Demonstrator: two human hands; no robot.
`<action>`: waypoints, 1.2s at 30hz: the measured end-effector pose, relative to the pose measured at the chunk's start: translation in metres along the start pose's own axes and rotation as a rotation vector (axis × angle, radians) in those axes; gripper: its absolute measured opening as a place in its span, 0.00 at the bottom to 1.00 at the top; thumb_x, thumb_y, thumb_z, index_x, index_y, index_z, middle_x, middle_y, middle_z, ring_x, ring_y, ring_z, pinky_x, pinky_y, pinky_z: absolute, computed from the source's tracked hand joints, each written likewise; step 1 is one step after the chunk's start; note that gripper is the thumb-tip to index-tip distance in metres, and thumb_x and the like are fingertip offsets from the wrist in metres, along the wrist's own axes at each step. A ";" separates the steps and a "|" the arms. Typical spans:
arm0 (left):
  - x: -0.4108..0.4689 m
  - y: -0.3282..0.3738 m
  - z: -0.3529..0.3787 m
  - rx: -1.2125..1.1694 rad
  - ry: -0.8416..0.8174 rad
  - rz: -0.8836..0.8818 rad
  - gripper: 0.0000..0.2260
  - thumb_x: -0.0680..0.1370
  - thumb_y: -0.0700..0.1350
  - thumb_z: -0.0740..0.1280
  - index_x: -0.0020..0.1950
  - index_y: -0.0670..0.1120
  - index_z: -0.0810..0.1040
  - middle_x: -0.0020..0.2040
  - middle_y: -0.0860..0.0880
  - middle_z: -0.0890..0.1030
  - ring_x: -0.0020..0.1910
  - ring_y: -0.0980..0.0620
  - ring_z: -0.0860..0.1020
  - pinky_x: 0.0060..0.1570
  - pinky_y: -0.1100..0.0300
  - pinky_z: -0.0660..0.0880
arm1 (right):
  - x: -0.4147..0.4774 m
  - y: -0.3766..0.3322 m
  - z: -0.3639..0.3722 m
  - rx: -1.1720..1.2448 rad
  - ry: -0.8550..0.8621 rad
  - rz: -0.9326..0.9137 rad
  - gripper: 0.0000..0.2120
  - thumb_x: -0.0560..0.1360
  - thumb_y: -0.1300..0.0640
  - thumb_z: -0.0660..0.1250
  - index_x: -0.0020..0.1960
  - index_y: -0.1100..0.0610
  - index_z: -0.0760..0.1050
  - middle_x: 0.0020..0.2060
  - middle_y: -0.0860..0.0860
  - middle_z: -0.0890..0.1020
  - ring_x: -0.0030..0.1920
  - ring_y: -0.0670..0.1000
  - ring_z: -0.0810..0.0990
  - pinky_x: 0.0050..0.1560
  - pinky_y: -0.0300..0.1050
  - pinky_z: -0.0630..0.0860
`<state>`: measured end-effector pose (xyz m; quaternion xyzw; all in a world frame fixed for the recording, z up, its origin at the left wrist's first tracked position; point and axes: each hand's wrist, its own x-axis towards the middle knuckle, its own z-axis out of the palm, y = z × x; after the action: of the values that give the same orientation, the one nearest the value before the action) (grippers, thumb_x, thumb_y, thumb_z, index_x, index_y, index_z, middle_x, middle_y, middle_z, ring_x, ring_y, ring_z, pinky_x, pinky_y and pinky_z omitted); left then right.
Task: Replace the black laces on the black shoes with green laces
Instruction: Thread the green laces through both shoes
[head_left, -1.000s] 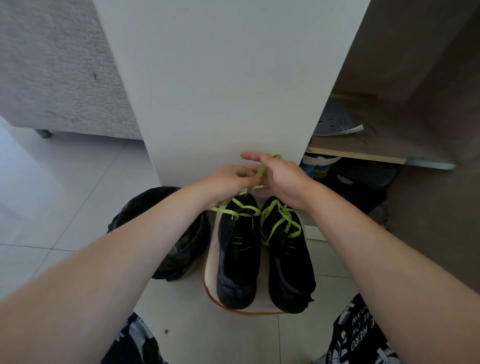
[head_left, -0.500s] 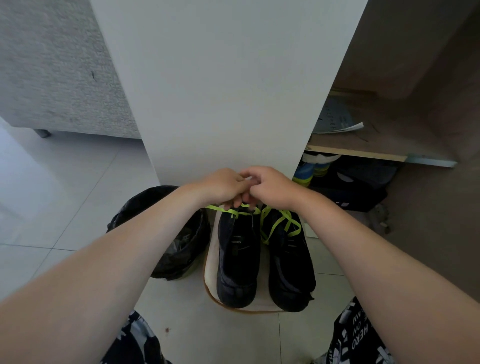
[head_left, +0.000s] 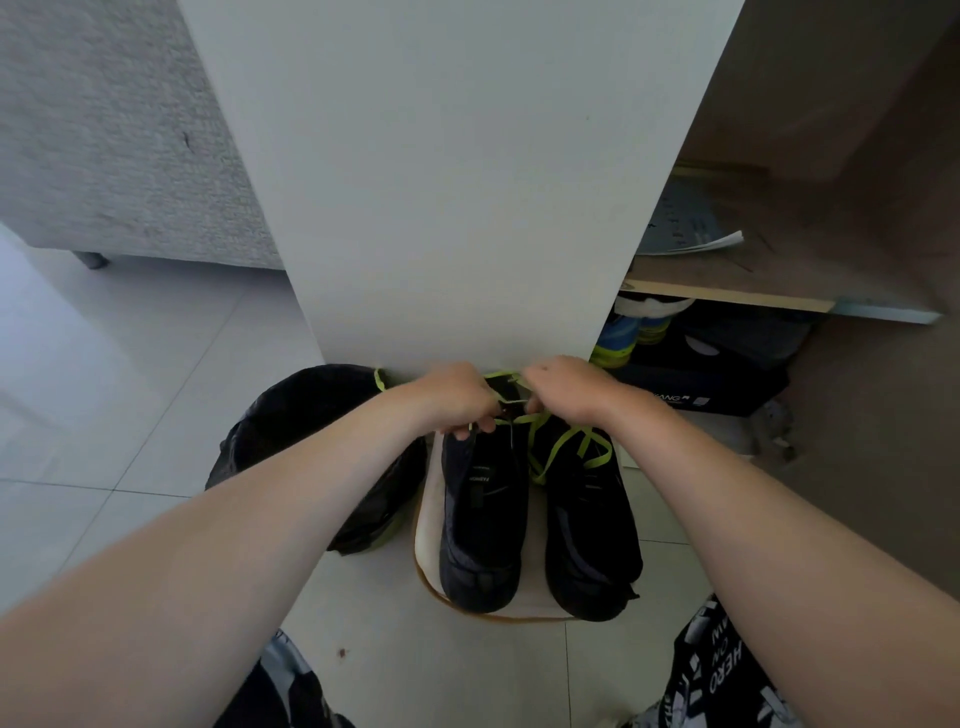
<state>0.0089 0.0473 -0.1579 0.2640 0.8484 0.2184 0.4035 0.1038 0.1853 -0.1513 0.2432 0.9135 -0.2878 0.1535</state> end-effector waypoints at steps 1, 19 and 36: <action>0.003 0.000 0.006 0.008 0.017 0.015 0.11 0.77 0.47 0.67 0.48 0.40 0.84 0.43 0.43 0.86 0.28 0.47 0.74 0.24 0.66 0.64 | 0.001 0.005 -0.001 -0.025 0.024 0.008 0.16 0.83 0.59 0.53 0.54 0.64 0.78 0.53 0.57 0.82 0.53 0.58 0.78 0.57 0.49 0.75; 0.021 0.000 0.042 -0.339 0.083 -0.227 0.10 0.74 0.42 0.73 0.37 0.45 0.73 0.35 0.46 0.77 0.23 0.53 0.61 0.21 0.69 0.56 | 0.006 0.020 0.008 -0.070 -0.019 -0.061 0.10 0.78 0.57 0.68 0.53 0.46 0.85 0.28 0.42 0.81 0.34 0.42 0.78 0.36 0.37 0.73; 0.018 -0.003 0.033 -0.519 -0.142 -0.264 0.08 0.81 0.43 0.66 0.42 0.45 0.74 0.29 0.51 0.79 0.20 0.60 0.76 0.19 0.71 0.67 | -0.003 0.019 0.018 -0.151 0.109 -0.014 0.05 0.72 0.50 0.71 0.41 0.45 0.85 0.37 0.42 0.83 0.46 0.47 0.81 0.40 0.41 0.74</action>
<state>0.0246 0.0612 -0.1890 0.0538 0.7610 0.3545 0.5406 0.1186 0.1865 -0.1731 0.2396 0.9413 -0.2055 0.1196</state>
